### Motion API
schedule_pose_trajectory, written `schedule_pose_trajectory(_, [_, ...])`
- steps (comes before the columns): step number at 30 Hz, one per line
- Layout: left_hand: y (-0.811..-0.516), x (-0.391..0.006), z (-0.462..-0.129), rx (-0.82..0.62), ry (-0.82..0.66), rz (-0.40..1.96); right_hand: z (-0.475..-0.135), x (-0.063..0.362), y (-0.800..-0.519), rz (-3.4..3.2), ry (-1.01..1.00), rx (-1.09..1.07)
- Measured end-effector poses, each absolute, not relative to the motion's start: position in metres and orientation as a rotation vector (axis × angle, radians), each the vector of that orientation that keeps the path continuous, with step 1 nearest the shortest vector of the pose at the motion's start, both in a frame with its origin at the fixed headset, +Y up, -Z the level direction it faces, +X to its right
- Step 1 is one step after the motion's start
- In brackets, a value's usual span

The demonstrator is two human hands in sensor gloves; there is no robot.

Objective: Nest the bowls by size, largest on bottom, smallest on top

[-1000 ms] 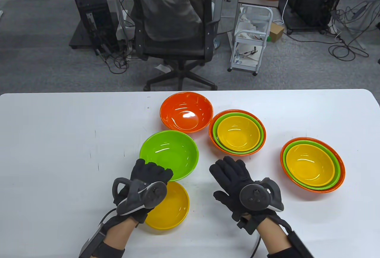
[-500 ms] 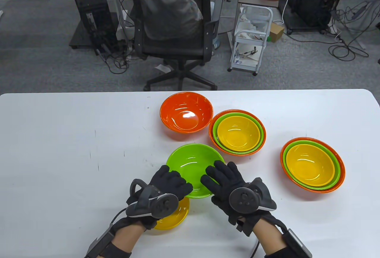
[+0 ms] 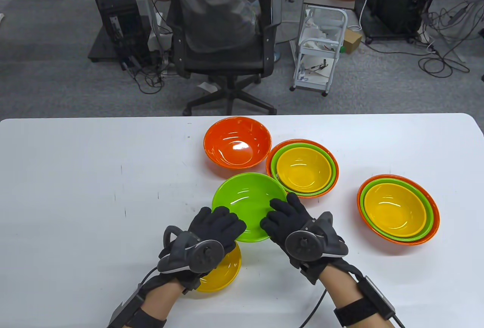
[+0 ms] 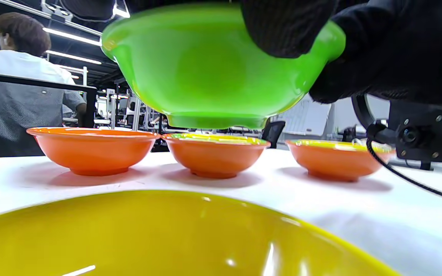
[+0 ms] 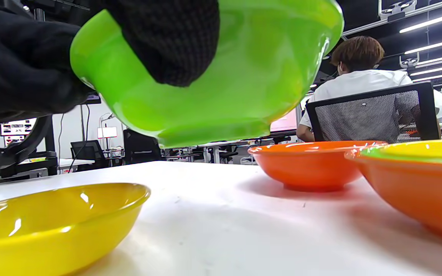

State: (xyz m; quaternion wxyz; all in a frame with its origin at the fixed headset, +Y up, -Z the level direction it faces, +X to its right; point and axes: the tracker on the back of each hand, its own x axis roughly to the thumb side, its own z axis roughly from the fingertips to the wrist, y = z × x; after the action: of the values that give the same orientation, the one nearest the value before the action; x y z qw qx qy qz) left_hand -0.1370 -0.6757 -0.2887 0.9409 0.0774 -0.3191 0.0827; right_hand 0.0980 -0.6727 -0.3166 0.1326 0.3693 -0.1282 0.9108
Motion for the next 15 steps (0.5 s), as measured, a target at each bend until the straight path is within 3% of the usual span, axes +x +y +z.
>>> schedule_pose_trajectory(4, [-0.667, -0.164, -0.286, 0.231, -0.604, 0.255, -0.333, 0.096, -0.663, 2.673, -0.437, 1.022])
schedule_pose_trajectory(15, [-0.691, -0.258, -0.297, 0.131, -0.326, 0.335, -0.401, 0.068, -0.650, 2.759, -0.468, 0.768])
